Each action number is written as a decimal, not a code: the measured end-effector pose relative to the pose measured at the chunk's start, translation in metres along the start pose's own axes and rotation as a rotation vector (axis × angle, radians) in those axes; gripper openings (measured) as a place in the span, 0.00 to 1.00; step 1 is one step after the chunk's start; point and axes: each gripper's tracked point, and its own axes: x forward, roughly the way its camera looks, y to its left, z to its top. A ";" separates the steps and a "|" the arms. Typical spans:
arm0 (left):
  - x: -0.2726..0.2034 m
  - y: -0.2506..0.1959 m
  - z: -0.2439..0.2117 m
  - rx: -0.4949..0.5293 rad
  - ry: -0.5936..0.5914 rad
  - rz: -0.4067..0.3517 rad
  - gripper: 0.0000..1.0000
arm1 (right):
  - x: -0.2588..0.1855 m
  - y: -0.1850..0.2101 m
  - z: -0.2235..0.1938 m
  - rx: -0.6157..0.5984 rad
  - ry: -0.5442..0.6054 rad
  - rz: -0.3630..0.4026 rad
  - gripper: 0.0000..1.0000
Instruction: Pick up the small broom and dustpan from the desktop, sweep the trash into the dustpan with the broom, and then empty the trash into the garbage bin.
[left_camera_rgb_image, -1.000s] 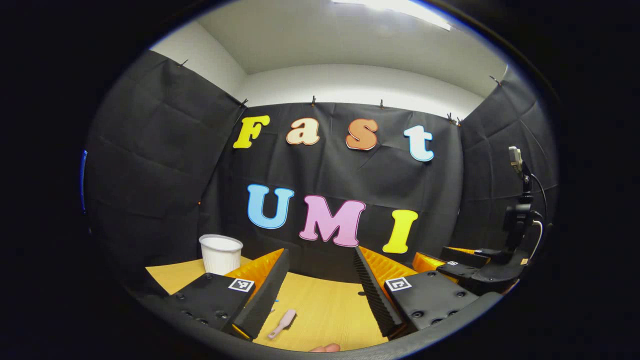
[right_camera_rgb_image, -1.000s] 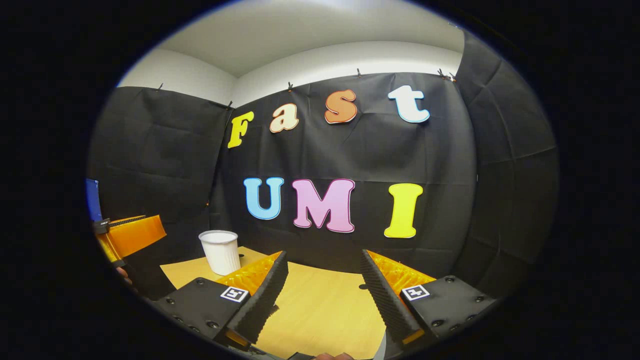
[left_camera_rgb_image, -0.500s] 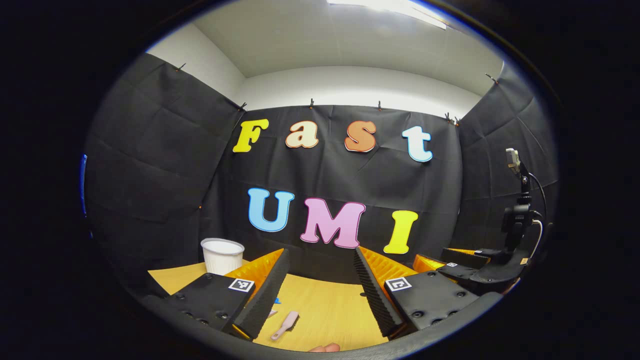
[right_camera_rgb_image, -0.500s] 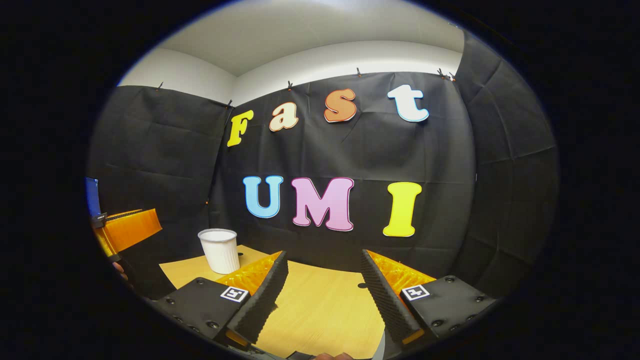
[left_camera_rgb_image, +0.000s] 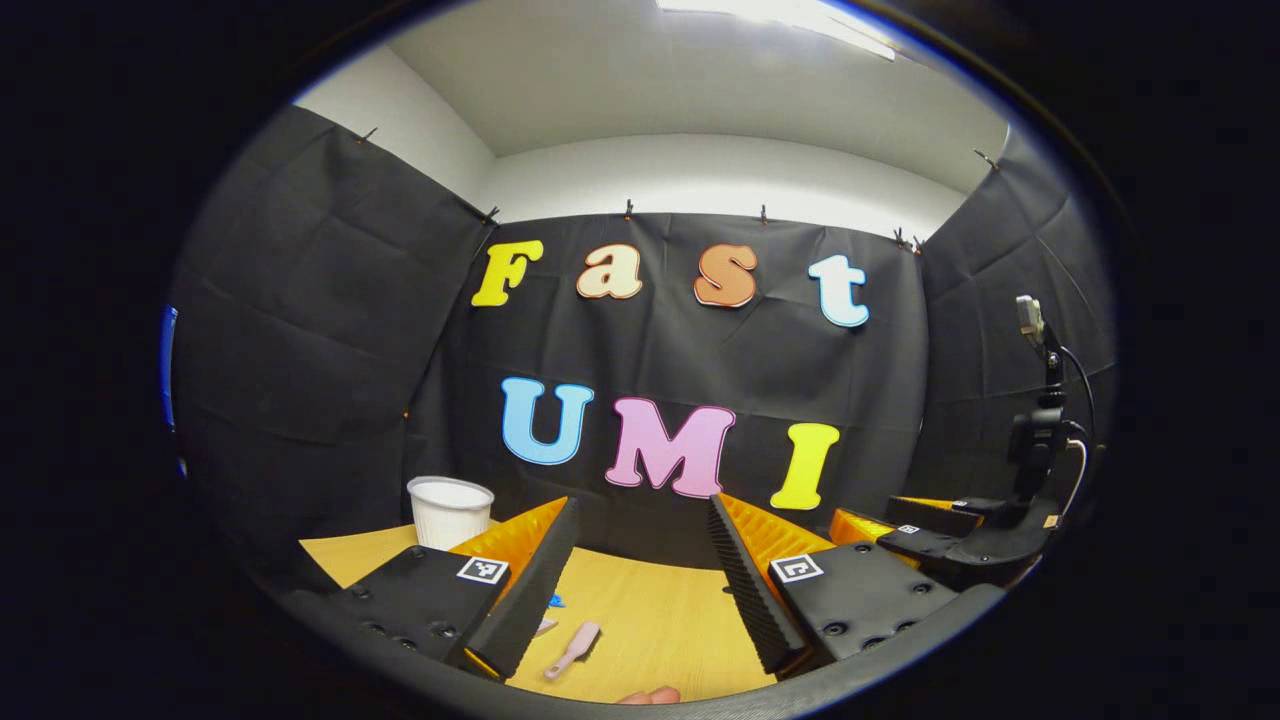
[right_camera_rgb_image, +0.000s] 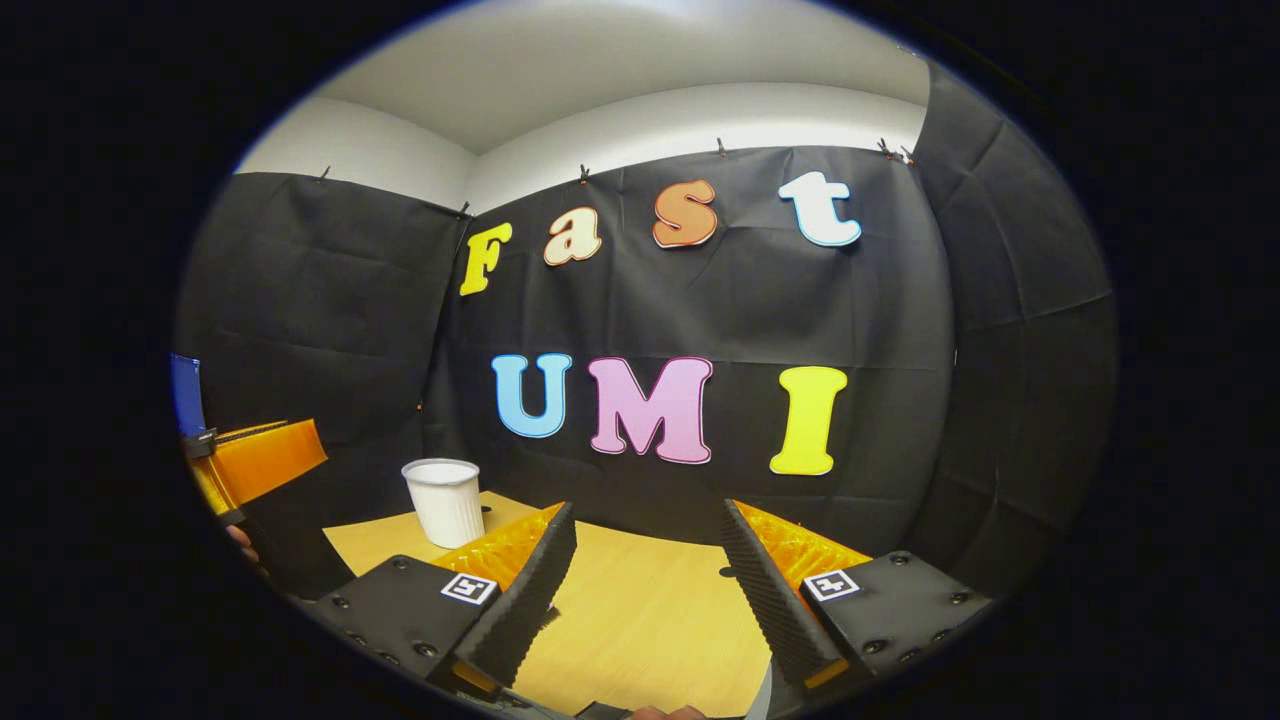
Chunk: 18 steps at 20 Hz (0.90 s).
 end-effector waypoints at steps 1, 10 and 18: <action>-0.002 0.000 -0.002 0.007 0.009 -0.004 0.77 | 0.000 0.003 -0.002 0.002 0.007 0.008 0.89; -0.009 0.005 0.005 -0.063 -0.036 -0.020 0.78 | -0.002 0.012 0.001 -0.018 -0.010 0.028 0.89; -0.007 0.027 0.001 -0.062 -0.010 0.037 0.77 | 0.002 0.012 -0.012 -0.024 0.009 0.026 0.89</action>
